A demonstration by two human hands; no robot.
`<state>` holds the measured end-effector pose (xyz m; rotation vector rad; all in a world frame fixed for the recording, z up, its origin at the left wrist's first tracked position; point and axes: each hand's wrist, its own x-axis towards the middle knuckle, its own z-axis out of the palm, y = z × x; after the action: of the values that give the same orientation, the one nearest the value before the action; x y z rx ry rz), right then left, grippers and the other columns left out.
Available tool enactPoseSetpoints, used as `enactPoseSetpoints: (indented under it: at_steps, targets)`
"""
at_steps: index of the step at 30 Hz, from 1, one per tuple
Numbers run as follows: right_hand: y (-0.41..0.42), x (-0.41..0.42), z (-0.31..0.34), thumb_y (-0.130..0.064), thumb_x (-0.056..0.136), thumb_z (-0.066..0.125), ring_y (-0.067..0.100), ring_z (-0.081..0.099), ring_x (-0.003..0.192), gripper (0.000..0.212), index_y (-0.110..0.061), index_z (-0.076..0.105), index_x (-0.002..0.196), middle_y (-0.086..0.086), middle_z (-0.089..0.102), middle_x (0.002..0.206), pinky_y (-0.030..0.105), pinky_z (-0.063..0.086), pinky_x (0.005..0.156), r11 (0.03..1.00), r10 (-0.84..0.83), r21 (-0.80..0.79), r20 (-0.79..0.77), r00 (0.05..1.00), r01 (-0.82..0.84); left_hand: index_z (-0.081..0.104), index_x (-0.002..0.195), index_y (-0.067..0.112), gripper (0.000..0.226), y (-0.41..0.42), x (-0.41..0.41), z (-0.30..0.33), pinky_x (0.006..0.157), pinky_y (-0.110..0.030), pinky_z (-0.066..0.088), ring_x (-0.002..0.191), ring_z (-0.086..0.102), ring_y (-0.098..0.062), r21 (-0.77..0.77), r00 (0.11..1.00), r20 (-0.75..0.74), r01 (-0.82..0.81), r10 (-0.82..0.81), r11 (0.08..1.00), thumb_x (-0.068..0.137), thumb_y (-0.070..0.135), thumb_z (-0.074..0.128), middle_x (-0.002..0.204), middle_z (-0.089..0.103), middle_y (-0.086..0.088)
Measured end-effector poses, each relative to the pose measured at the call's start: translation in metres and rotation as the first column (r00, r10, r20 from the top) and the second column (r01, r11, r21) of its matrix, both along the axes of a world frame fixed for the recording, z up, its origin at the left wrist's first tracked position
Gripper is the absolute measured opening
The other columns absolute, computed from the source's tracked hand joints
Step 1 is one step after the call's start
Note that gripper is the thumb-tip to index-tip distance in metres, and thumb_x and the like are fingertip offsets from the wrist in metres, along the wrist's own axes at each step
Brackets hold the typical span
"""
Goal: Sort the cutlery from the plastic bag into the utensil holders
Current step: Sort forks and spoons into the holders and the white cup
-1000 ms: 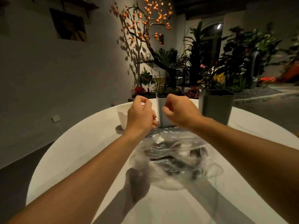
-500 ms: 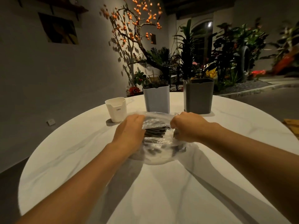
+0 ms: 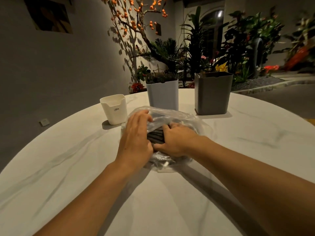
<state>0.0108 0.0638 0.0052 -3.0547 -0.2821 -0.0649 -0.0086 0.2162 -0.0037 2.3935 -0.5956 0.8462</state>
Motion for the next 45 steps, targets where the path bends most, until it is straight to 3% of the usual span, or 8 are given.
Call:
enactPoseSetpoints:
  at_steps: [3,10,17,20,27,31,39,45]
  targets:
    - [0.005,0.009,-0.004,-0.083,0.085,0.033,0.038,0.016,0.149,0.092,-0.029,0.015,0.158,0.014,0.017,0.163,0.057,0.015,0.120,1.000,-0.017,-0.014,-0.060,0.998,0.016,0.052,0.119,0.018,0.065,0.000,0.004,-0.003,0.116,-0.045,0.037,0.140,0.034,-0.025,0.068,0.996,0.070,-0.054,0.049,0.996,0.064,-0.011,0.069,0.146,0.044,-0.004]
    - [0.006,-0.021,0.011,-0.043,0.098,0.053,0.021,0.061,0.092,0.031,-0.023,0.068,0.116,0.002,0.064,0.106,0.037,0.055,0.079,0.957,0.278,-0.183,0.362,0.890,-0.224,0.058,0.107,0.019,0.055,0.004,0.009,-0.005,0.115,-0.039,0.034,0.138,0.035,-0.025,0.121,0.992,0.065,-0.115,0.108,0.986,0.064,-0.009,0.077,0.137,0.052,-0.002]
    - [-0.011,-0.038,0.005,-0.045,0.096,0.059,0.029,0.054,0.111,0.035,-0.018,0.072,0.111,0.009,0.057,0.122,0.041,0.047,0.090,0.960,0.275,-0.183,0.474,0.836,-0.212,0.060,0.116,0.019,0.045,0.011,0.009,-0.010,0.109,-0.030,0.041,0.124,0.046,-0.015,0.114,1.000,-0.008,0.004,-0.003,0.993,0.076,-0.001,0.067,0.126,0.056,0.004]
    - [-0.011,-0.043,0.008,-0.043,0.098,0.056,0.026,0.058,0.111,0.037,-0.019,0.061,0.126,0.005,0.059,0.125,0.039,0.052,0.093,0.963,0.270,-0.145,0.439,0.857,-0.229,0.057,0.126,0.021,0.049,0.009,0.002,-0.010,0.102,-0.019,0.041,0.120,0.050,-0.010,0.042,0.998,-0.016,0.066,-0.065,0.997,0.082,0.006,0.070,0.129,0.056,0.006]
    - [-0.011,-0.049,0.009,-0.048,0.097,0.055,0.023,0.066,0.100,0.047,-0.022,0.043,0.135,-0.001,0.066,0.121,0.040,0.058,0.083,0.937,0.347,-0.102,0.366,0.863,-0.334,0.047,0.137,0.033,0.041,0.011,-0.006,-0.018,0.111,-0.037,0.041,0.125,0.045,-0.006,0.089,0.961,-0.267,0.102,-0.075,0.991,0.099,0.022,0.052,0.135,0.053,0.012]
    - [-0.016,-0.047,0.010,-0.042,0.093,0.063,0.024,0.062,0.099,0.037,-0.020,0.057,0.123,0.002,0.065,0.114,0.034,0.053,0.077,0.950,0.312,-0.151,0.387,0.868,-0.274,0.044,0.144,0.026,0.047,0.012,-0.006,-0.017,0.120,-0.036,0.028,0.137,0.036,-0.012,0.141,0.981,-0.187,-0.023,0.050,0.990,0.098,0.027,0.054,0.145,0.048,0.006]
    - [-0.014,-0.046,0.001,-0.036,0.093,0.061,0.024,0.063,0.094,0.024,-0.023,0.066,0.113,0.001,0.064,0.110,0.031,0.041,0.067,0.980,0.194,-0.112,0.342,0.920,-0.165,0.060,0.124,0.023,0.041,0.015,-0.005,-0.010,0.087,-0.022,0.047,0.109,0.055,-0.010,0.097,1.000,0.011,0.016,-0.017,0.995,0.086,0.013,0.072,0.119,0.062,0.008]
    - [-0.010,-0.049,0.002,-0.036,0.098,0.054,0.025,0.061,0.095,0.027,-0.018,0.063,0.116,0.004,0.062,0.111,0.035,0.045,0.071,0.976,0.194,-0.153,0.307,0.932,-0.153,0.059,0.126,0.025,0.040,0.016,-0.003,-0.015,0.093,-0.024,0.049,0.111,0.054,-0.009,0.134,0.999,-0.022,0.050,-0.047,0.990,0.088,0.018,0.072,0.121,0.060,0.009]
